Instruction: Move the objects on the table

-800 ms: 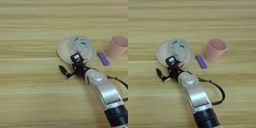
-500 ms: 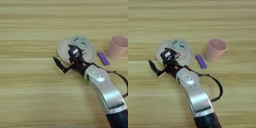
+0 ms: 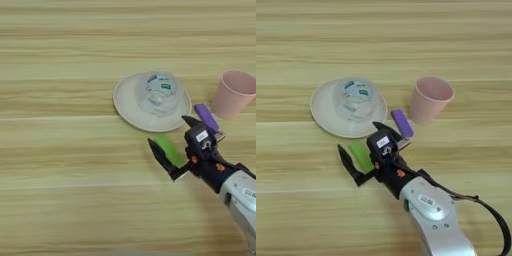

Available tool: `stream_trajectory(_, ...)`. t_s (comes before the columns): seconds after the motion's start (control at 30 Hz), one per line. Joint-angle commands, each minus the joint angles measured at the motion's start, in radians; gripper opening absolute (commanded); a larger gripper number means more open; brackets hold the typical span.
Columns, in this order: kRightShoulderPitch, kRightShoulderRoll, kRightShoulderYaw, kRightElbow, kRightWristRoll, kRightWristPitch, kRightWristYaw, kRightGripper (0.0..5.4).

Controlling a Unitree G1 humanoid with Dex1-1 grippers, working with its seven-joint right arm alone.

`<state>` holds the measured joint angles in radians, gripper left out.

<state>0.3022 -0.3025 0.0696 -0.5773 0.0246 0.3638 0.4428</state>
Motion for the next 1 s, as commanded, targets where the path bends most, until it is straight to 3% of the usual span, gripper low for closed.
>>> stream_trajectory(0.03,-0.009,-0.019,-0.042,0.035,0.003,-0.068,-0.019,5.36)
stream_trajectory(0.23,-0.011,-0.006,-0.040,0.118,0.001,-0.092,-0.023,5.36)
stream_trajectory(0.7,-0.010,0.007,-0.026,0.214,0.011,-0.057,-0.024,5.36)
stream_trajectory(0.93,-0.021,0.002,-0.031,0.221,0.034,0.009,-0.018,5.36)
stream_trajectory(1.0,-0.025,-0.001,-0.032,0.224,0.036,0.019,-0.019,5.12)
